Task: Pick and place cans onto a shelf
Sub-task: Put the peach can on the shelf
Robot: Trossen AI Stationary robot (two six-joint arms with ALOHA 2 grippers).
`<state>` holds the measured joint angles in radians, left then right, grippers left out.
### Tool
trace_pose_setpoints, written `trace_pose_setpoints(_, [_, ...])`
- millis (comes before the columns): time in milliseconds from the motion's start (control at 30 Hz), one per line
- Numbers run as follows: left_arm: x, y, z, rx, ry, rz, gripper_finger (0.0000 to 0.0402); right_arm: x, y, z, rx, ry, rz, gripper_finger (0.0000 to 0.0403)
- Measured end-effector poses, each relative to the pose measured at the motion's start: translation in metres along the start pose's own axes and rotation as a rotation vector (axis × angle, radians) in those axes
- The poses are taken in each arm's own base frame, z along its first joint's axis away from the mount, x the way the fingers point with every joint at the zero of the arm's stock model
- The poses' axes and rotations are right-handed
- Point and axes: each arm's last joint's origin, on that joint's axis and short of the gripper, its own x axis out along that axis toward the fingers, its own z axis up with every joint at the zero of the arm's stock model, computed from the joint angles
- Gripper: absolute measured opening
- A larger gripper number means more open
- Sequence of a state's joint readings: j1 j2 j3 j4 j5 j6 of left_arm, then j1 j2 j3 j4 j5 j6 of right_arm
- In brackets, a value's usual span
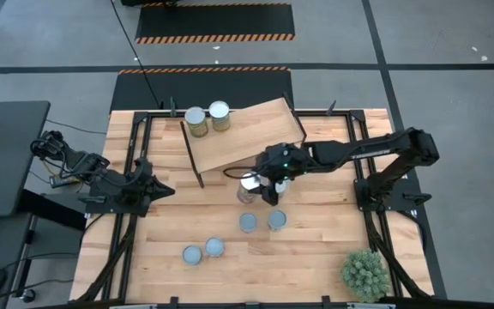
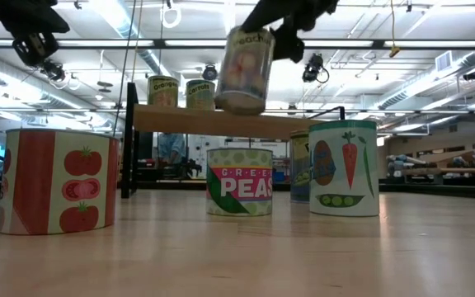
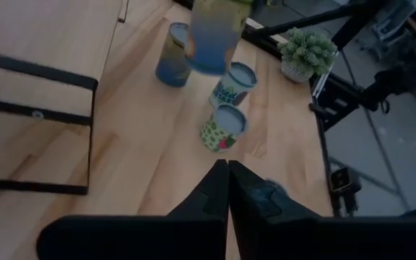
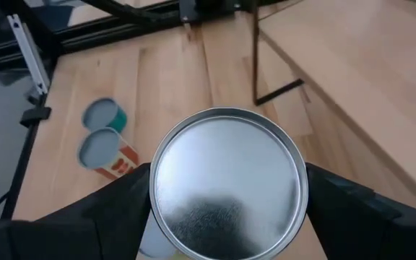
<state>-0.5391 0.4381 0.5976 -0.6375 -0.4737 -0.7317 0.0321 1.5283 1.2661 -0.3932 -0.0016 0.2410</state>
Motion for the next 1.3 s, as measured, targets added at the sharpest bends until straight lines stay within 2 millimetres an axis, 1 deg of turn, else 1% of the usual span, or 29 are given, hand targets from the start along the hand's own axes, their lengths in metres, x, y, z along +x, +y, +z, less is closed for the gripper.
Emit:
trace_pose_setpoints(100, [0.0, 0.0, 0.0, 0.029, -0.005, 0.007, 0.0016, -0.013, -0.001, 0.014, -0.01, 0.018, -0.03, 0.033])
trace_pose_setpoints(167, [0.0, 0.001, 0.001, 0.03, -0.02, 0.024, 0.0016, -0.022, -0.004, 0.028, -0.054, -0.001, -0.039, 0.033])
trace_pose_setpoints(233, [0.0, 0.001, 0.001, 0.037, -0.034, 0.041, 0.0016, -0.031, -0.01, 0.042, -0.117, -0.023, -0.052, 0.033])
trace_pose_setpoints(300, [0.0, 0.002, 0.002, 0.038, -0.053, 0.063, 0.0016, -0.036, -0.02, 0.053, -0.169, -0.039, -0.079, 0.033])
trace_pose_setpoints(467, [-0.001, 0.005, 0.004, 0.021, -0.147, 0.169, 0.0016, -0.053, -0.062, 0.07, -0.197, -0.05, -0.083, 0.033])
trace_pose_setpoints(667, [-0.002, 0.008, 0.007, 0.001, -0.228, 0.257, 0.0016, -0.066, -0.114, 0.069, -0.215, -0.028, -0.093, 0.033])
trace_pose_setpoints(833, [-0.001, 0.011, 0.009, -0.031, -0.271, 0.313, 0.0016, -0.079, -0.151, 0.068, -0.167, -0.058, -0.104, 0.033])
trace_pose_setpoints(933, [-0.001, 0.014, 0.011, -0.028, -0.293, 0.357, 0.0016, -0.078, -0.171, 0.066, -0.148, -0.057, -0.105, 0.033])
trace_pose_setpoints(1100, [0.0, 0.018, 0.014, -0.007, -0.313, 0.419, 0.0016, -0.058, -0.195, 0.059, -0.133, -0.025, -0.086, 0.033])
trace_pose_setpoints(1167, [0.0, 0.019, 0.015, -0.014, -0.317, 0.431, 0.0016, -0.053, -0.201, 0.063, -0.139, -0.025, -0.097, 0.033])
trace_pose_setpoints(1300, [0.001, 0.021, 0.015, -0.023, -0.307, 0.43, 0.0016, -0.05, -0.208, 0.078, -0.167, -0.052, -0.109, 0.033])
